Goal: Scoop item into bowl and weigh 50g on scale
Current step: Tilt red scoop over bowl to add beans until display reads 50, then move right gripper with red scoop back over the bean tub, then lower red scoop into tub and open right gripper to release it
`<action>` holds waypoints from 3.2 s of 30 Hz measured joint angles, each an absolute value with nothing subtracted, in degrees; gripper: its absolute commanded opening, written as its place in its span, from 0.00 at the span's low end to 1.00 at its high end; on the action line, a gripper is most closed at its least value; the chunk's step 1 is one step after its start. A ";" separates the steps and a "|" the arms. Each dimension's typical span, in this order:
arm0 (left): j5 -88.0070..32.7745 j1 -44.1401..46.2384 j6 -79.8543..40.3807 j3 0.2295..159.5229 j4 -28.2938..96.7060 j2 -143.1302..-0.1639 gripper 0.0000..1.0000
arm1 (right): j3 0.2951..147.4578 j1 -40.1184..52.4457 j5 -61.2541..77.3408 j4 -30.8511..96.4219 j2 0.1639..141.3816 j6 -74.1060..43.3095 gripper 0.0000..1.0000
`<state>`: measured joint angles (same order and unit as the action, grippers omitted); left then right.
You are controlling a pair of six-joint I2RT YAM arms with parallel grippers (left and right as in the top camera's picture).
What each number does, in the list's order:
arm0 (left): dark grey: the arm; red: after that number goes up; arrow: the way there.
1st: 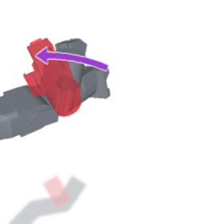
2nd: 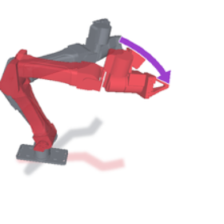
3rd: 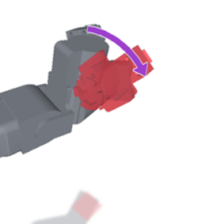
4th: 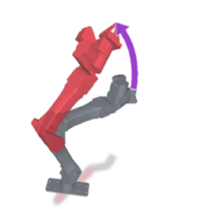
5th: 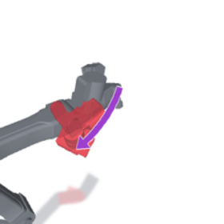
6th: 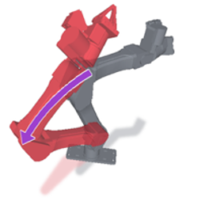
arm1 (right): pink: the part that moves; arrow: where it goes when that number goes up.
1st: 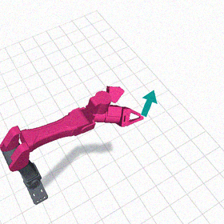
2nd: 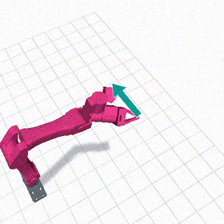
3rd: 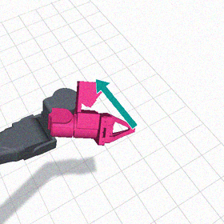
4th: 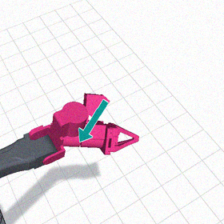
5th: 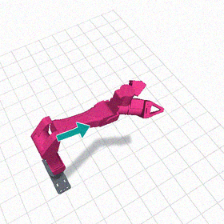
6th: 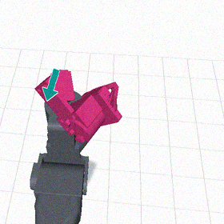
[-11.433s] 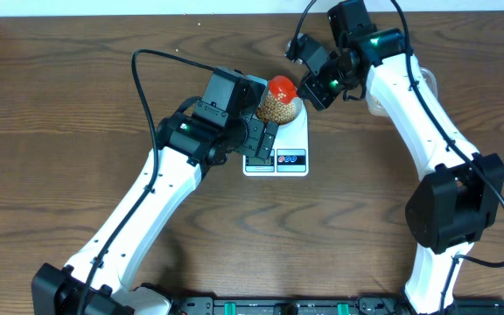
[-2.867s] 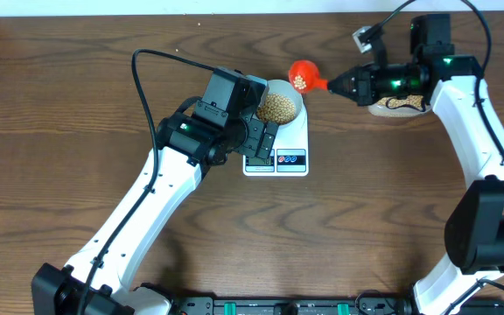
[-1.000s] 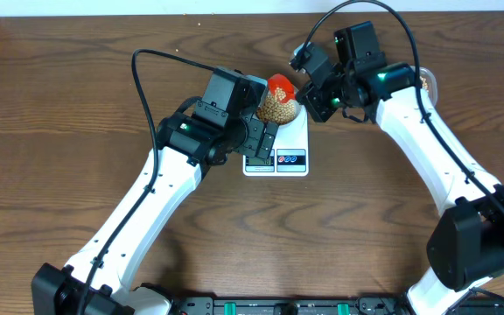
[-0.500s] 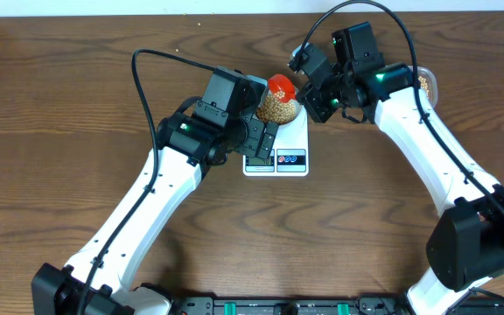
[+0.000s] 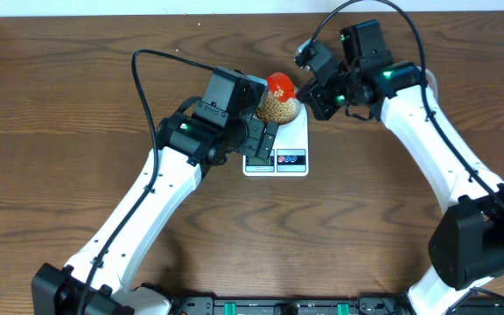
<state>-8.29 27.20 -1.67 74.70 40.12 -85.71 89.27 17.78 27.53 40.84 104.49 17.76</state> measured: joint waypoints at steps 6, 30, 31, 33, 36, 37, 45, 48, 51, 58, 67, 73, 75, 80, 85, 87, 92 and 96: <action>-8.29 27.20 -1.67 74.70 40.12 -85.71 0.94 | 89.27 16.45 30.68 40.82 104.49 17.10 0.01; -8.29 27.20 -1.67 74.70 40.12 -85.71 0.94 | 89.27 5.69 50.59 37.85 104.49 13.67 0.01; -8.29 27.20 -1.67 74.70 40.12 -85.71 0.94 | 89.27 4.45 52.01 37.69 104.49 13.37 0.01; -8.29 27.20 -1.67 74.70 40.12 -85.71 0.94 | 89.27 1.63 54.13 37.69 104.49 12.56 0.01; -8.29 27.20 -1.67 74.70 40.12 -85.71 0.94 | 89.27 -2.61 55.77 38.57 104.49 11.99 0.01; -8.29 27.20 -1.67 74.70 40.12 -85.71 0.94 | 89.27 -4.34 56.03 39.05 104.49 11.81 0.01; -8.29 27.20 -1.67 74.70 40.12 -85.71 0.94 | 89.27 -15.11 51.46 44.66 104.49 11.25 0.01; -8.29 27.20 -1.67 74.70 40.12 -85.71 0.94 | 89.27 -16.99 44.47 47.09 104.49 11.68 0.01; -8.32 27.20 -1.67 74.70 40.12 -85.71 0.94 | 89.27 -16.88 36.62 48.23 104.49 11.92 0.01; -8.29 27.20 -1.67 74.70 40.12 -85.71 0.94 | 89.27 -13.04 22.41 49.08 104.49 14.63 0.01; -8.29 27.20 -1.67 74.70 40.12 -85.71 0.94 | 89.27 -1.15 1.43 49.23 104.49 15.90 0.01; -8.29 27.20 -1.67 74.70 40.12 -85.71 0.94 | 89.27 2.90 -9.08 49.32 104.49 16.10 0.01; -8.29 27.20 -1.67 74.70 40.12 -85.71 0.94 | 89.27 3.46 -11.27 49.43 104.49 16.12 0.01; -8.29 27.20 -1.67 74.70 40.12 -85.71 0.94 | 89.27 3.97 -13.85 49.21 104.49 14.61 0.01; -8.29 27.20 -1.67 74.70 40.12 -85.71 0.94 | 89.27 2.59 -13.41 48.88 104.38 7.77 0.01; -8.29 27.20 -1.67 74.70 40.12 -85.71 0.94 | 89.27 1.17 -10.39 48.60 104.14 3.49 0.01; -8.29 27.20 -1.67 74.70 40.12 -85.71 0.94 | 89.27 -2.09 -0.03 47.22 103.74 -11.86 0.02; -8.29 27.20 -1.67 74.70 40.12 -85.71 0.94 | 89.27 -2.35 2.83 47.11 103.74 -27.11 0.02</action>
